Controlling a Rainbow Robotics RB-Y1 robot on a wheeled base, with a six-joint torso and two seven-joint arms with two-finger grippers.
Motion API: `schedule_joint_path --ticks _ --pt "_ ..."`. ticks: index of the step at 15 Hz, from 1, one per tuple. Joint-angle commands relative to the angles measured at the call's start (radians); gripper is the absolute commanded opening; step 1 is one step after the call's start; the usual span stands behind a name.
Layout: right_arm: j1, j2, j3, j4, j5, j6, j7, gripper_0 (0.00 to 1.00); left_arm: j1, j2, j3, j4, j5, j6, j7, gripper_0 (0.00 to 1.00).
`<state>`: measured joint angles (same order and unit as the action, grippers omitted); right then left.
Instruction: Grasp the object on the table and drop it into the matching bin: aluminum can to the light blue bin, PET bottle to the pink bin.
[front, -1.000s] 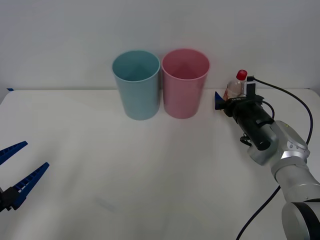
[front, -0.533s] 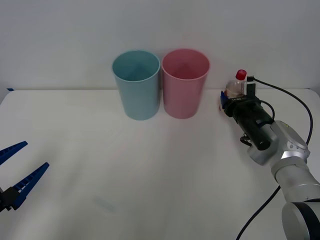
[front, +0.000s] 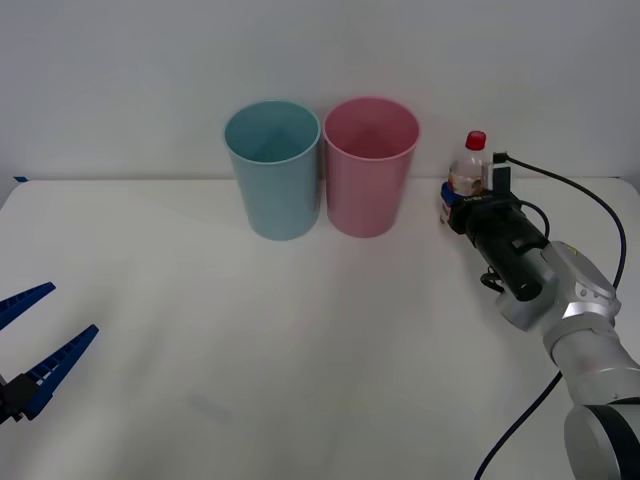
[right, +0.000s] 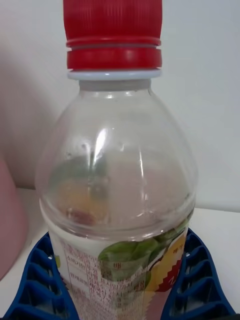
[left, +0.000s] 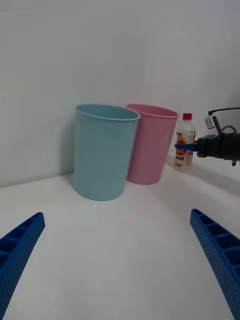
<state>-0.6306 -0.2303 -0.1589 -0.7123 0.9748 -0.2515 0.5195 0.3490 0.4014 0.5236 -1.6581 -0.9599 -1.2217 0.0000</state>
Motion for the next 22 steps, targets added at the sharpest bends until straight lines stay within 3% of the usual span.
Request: schedule_joint_path --ticks 1,3,8,12,22 --pt "0.008 -0.006 0.010 -0.038 0.001 -0.011 -0.012 0.00 0.000 0.000 0.000 0.000 0.000 0.000 0.000 1.00" --pt "0.048 -0.027 0.039 -0.119 -0.001 -0.012 -0.047 0.00 0.000 0.000 0.000 0.000 0.000 0.000 0.000 1.00" --pt "0.221 -0.155 0.144 -0.406 0.001 -0.012 -0.285 0.00 0.000 0.000 0.000 0.000 0.000 0.000 0.000 1.00" --pt "0.335 -0.244 0.167 -0.599 0.027 -0.018 -0.447 0.00 0.000 0.000 0.000 0.000 0.000 0.000 0.000 1.00" --pt "0.350 -0.428 0.154 -0.874 0.147 -0.087 -0.900 0.00 0.000 0.000 0.000 0.000 0.000 0.000 0.000 1.00"
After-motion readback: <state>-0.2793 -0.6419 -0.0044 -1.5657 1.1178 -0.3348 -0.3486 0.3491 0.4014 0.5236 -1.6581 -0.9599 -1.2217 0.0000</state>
